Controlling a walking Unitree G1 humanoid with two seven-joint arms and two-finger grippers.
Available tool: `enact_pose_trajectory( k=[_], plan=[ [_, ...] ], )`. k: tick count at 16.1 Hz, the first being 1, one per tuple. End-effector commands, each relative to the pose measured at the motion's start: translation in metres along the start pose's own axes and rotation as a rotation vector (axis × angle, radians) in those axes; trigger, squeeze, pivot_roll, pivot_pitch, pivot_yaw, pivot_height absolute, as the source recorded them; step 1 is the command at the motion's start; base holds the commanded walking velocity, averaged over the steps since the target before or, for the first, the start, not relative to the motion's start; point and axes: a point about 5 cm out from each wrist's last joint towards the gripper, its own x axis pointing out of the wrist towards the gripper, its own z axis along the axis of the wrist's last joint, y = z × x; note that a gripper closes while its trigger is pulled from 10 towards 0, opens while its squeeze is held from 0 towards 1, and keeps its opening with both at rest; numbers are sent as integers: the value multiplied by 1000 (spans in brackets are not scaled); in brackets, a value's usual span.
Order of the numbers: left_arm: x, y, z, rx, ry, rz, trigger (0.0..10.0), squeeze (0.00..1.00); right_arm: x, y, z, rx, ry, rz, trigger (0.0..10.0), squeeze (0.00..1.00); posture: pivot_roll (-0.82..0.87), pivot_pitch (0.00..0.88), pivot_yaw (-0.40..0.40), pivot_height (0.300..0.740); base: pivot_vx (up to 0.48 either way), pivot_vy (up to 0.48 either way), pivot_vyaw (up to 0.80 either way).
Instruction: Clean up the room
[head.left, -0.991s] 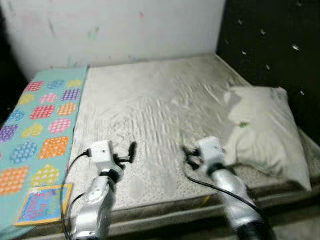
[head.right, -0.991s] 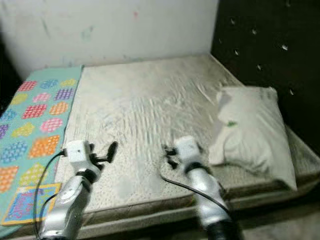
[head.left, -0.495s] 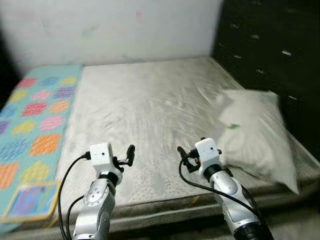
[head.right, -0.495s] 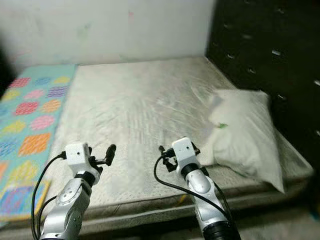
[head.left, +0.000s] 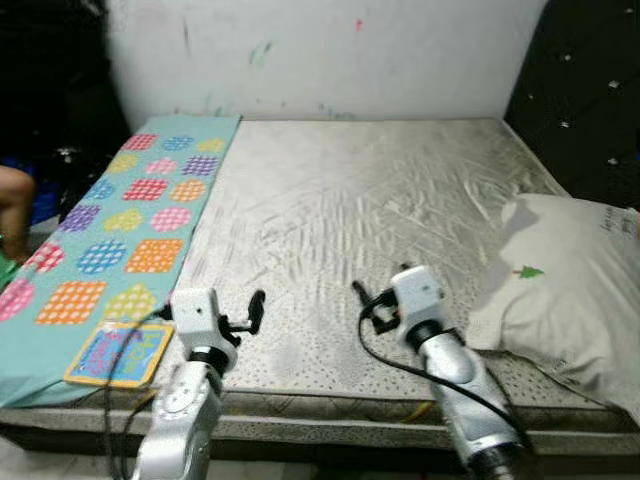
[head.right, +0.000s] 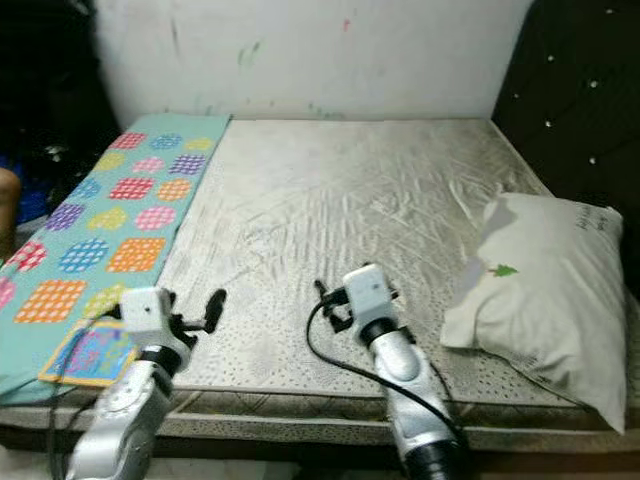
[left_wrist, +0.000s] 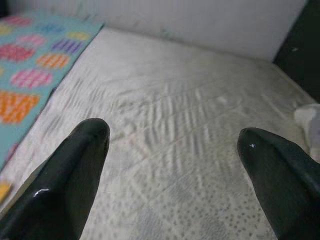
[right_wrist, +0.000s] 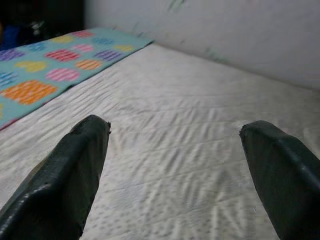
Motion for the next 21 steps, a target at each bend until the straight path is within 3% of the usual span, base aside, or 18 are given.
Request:
enact_pose_trajectory(
  k=[1, 5, 11, 15, 21],
  plan=[
    [-5, 4, 9, 37, -20, -13, 10000, 0, -5, -7, 5, 19, -18, -25, 10000, 0, -74, 0, 23, 740, 0, -307, 0],
    [-14, 12, 4, 40, 3, 6, 10000, 0, -20, -13, 4, -7, -10, -21, 10000, 0, -81, 0, 24, 740, 0, -313, 0],
    [-11, 2, 5, 23, 3, -16, 10000, 0, -14, -9, 8, -14, -9, -6, 10000, 0, -77, 0, 21, 740, 0, -391, 83],
    [-13, 5, 5, -37, -12, -21, 10000, 0, -15, -6, 5, -25, 0, 10, 10000, 0, -77, 0, 24, 740, 0, 0, 400],
    [-12, 0, 5, -41, -11, -57, 10000, 0, -17, -5, 2, -35, 10, 13, 10000, 0, -81, 0, 28, 740, 306, 0, 0]
  ],
)
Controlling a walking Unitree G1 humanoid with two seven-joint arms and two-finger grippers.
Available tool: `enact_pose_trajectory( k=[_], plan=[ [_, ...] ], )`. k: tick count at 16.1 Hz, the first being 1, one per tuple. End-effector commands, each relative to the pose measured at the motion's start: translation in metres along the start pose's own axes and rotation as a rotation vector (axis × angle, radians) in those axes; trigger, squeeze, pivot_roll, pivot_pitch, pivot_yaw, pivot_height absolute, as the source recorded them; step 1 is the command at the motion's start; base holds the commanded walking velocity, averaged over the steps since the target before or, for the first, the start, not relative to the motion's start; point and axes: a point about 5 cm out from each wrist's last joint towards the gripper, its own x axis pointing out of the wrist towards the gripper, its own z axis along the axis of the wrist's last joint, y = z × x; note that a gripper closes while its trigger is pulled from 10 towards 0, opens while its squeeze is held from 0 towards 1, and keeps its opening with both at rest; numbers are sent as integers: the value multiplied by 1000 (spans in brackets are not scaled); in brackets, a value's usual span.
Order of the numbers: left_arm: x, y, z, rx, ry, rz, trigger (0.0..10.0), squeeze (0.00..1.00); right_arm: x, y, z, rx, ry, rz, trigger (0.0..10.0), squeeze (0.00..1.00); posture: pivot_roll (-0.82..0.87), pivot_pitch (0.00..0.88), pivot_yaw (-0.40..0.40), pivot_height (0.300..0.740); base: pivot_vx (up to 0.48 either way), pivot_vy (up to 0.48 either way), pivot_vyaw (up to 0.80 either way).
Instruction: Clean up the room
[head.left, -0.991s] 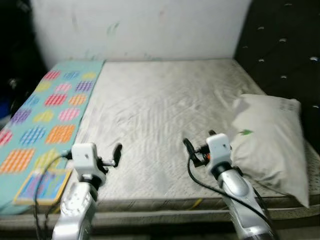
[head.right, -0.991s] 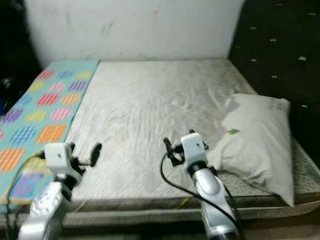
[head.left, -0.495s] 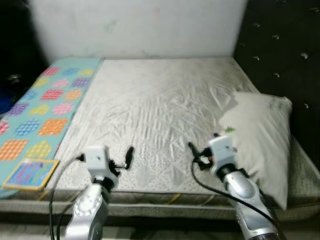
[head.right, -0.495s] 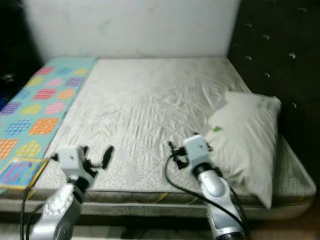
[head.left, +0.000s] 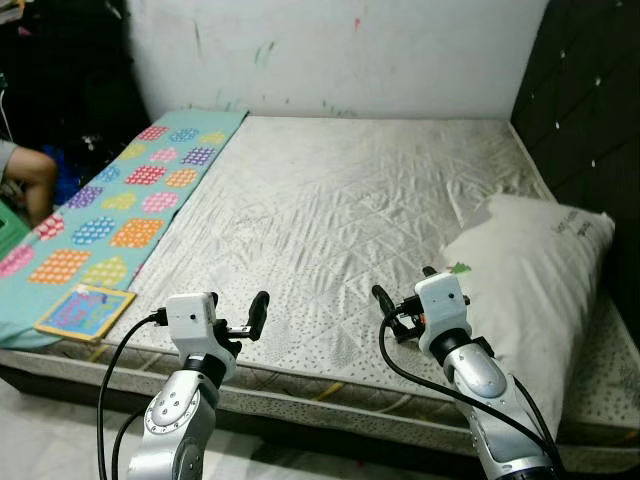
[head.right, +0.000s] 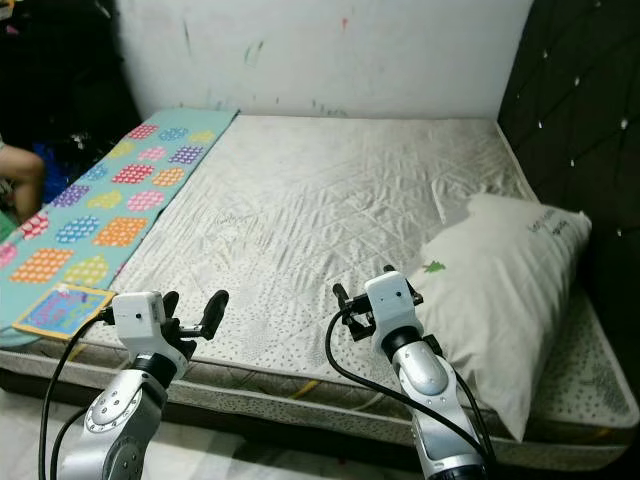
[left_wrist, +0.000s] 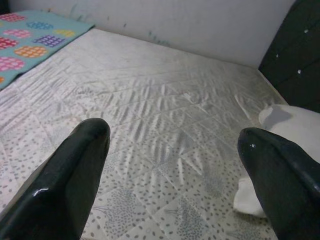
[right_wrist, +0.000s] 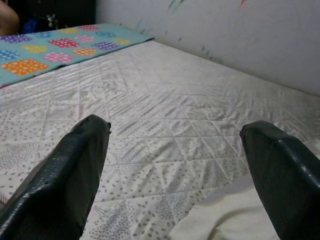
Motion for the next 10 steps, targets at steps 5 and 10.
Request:
enact_pose_trajectory(
  k=[5, 10],
  plan=[
    [1, 1, 4, 5, -5, -8, 10000, 0, 3, 3, 3, -1, -8, 11, 10000, 0, -80, 0, 27, 740, 314, 0, 0],
    [3, 2, 0, 4, 24, 23, 10000, 0, 3, 0, 2, 41, -5, -19, 10000, 0, -80, 0, 28, 740, 121, 0, 0]
  ],
)
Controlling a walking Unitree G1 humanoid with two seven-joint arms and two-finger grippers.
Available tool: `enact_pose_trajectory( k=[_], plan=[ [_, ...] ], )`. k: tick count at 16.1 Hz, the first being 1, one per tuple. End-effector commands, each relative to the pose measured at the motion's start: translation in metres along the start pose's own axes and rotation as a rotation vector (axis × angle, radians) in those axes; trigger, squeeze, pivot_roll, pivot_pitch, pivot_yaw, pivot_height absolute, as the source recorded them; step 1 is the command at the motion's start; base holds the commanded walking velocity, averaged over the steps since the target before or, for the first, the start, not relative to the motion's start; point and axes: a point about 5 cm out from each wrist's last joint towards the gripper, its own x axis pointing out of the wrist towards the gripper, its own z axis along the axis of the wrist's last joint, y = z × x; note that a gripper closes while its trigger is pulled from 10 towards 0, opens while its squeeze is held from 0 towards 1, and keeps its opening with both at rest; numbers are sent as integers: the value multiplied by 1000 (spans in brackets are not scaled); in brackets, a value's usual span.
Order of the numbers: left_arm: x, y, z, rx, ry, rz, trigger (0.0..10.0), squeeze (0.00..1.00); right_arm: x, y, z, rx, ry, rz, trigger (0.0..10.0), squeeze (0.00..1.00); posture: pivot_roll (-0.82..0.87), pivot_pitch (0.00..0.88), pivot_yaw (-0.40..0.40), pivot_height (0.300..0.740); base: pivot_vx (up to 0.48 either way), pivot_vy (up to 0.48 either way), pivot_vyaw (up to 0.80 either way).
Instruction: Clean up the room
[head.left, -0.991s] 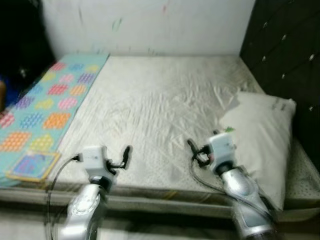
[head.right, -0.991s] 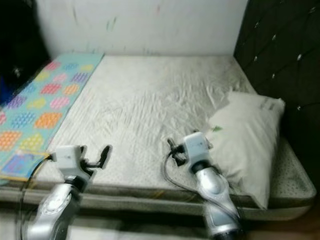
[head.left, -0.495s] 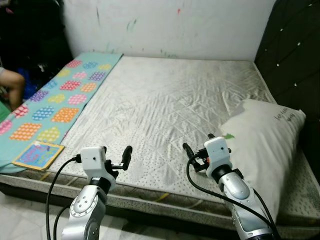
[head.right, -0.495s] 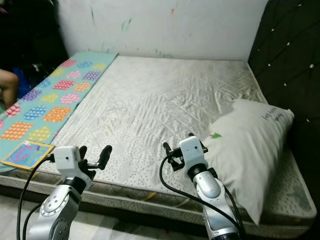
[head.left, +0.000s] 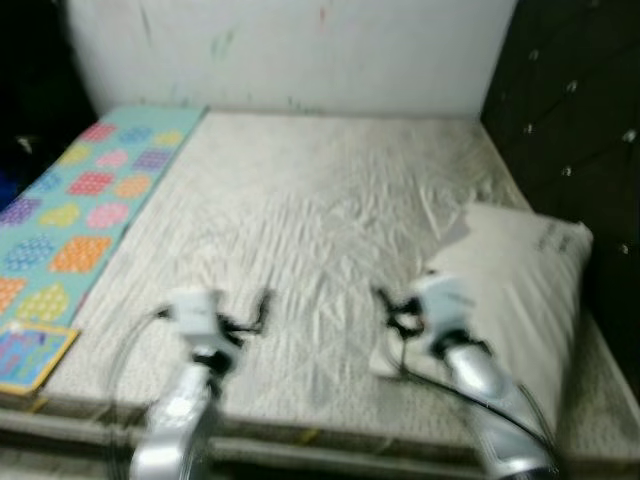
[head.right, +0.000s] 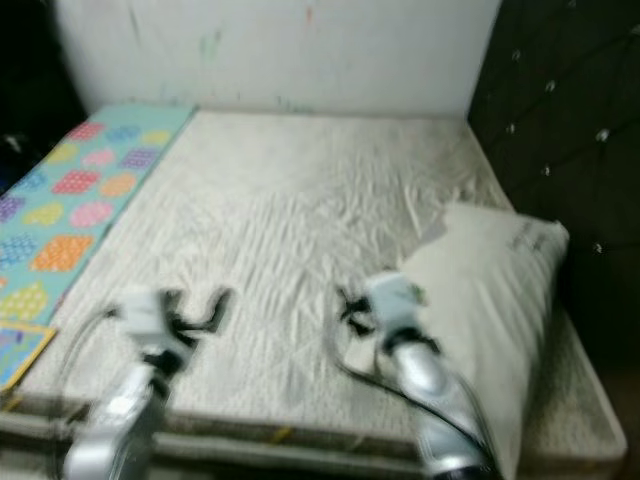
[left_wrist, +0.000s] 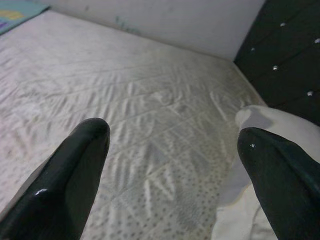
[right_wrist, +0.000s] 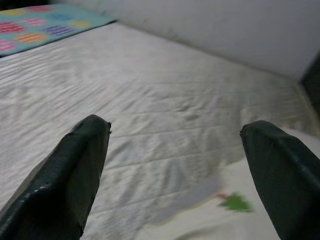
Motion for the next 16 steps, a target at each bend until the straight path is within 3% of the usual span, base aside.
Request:
enact_pose_trajectory(
  k=[1, 6, 12, 16],
  plan=[
    [-5, 15, 1, 26, 10, 49, 10000, 0, 4, 10, 7, 23, -30, 21, 10000, 0, -80, 0, 28, 740, 0, 0, 0],
    [-6, 14, 0, 28, 16, 43, 10000, 0, 5, 7, 6, 33, -17, 4, 10000, 0, -76, 0, 27, 740, 0, 0, 0],
    [-5, 13, -1, 32, 17, 35, 10000, 0, 6, 8, 5, 39, -12, 1, 10000, 0, -78, 0, 29, 740, 0, 0, -800],
    [-4, 11, 0, 33, 10, 29, 10000, 0, 7, 7, 6, 33, -20, 7, 10000, 0, -79, 0, 28, 740, 0, -127, -120]
  ],
)
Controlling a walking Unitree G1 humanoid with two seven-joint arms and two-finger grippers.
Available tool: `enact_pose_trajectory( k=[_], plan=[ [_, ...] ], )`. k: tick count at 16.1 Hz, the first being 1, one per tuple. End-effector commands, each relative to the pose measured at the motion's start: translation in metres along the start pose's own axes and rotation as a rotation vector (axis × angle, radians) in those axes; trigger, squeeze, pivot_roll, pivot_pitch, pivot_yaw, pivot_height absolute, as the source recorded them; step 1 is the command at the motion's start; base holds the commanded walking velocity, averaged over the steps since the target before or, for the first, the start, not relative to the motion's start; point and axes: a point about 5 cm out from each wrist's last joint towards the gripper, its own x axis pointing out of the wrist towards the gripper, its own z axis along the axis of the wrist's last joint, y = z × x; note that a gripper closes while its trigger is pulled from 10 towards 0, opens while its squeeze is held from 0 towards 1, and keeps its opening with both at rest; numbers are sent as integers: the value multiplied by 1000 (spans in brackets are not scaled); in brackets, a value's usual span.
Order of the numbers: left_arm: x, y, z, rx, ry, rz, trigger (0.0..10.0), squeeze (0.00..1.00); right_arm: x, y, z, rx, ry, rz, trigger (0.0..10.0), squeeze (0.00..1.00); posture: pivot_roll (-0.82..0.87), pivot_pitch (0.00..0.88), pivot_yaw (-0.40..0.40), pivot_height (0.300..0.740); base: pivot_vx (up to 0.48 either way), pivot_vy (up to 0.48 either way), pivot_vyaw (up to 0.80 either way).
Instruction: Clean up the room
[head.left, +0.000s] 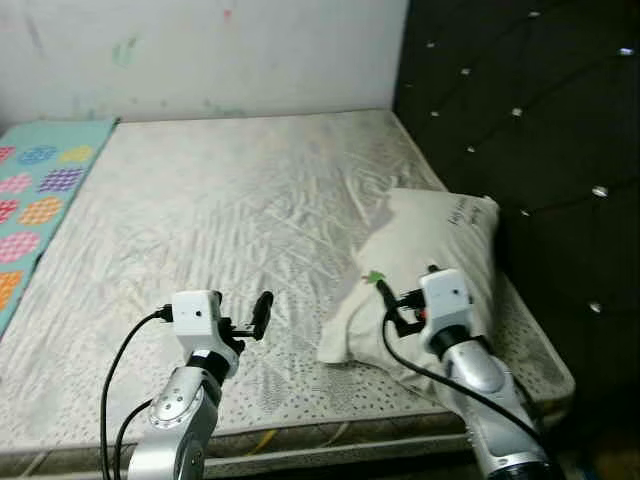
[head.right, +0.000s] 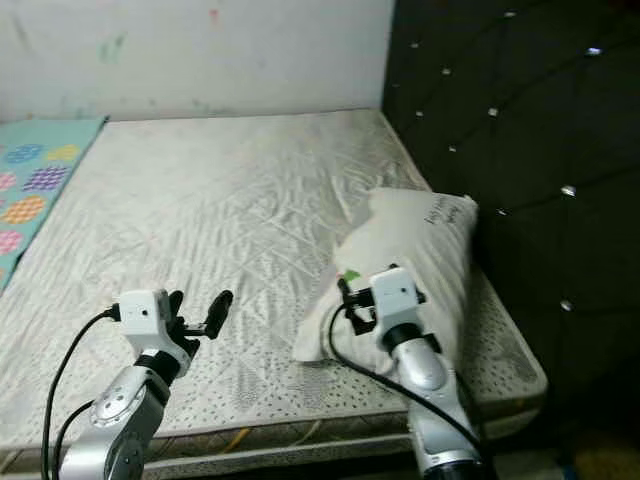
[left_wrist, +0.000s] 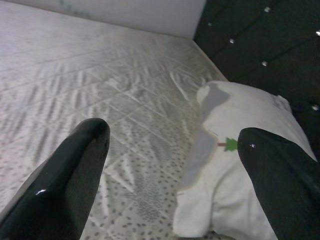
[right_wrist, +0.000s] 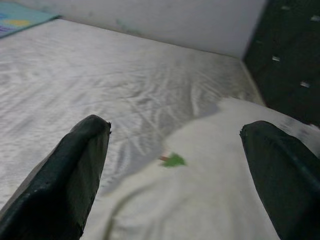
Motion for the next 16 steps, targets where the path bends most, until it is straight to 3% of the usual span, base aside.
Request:
enact_pose_trajectory(
  k=[1, 16],
  plan=[
    [-1, 2, 0, 9, 1, 11, 10000, 0, 2, -1, 1, 2, -3, 2, 10000, 0, -79, 0, 28, 740, 0, -315, 0],
    [-1, 3, -1, 13, 3, 14, 10000, 0, 4, 0, 3, -11, -11, 4, 10000, 0, -77, 0, 28, 740, 0, -316, 0]
  ],
)
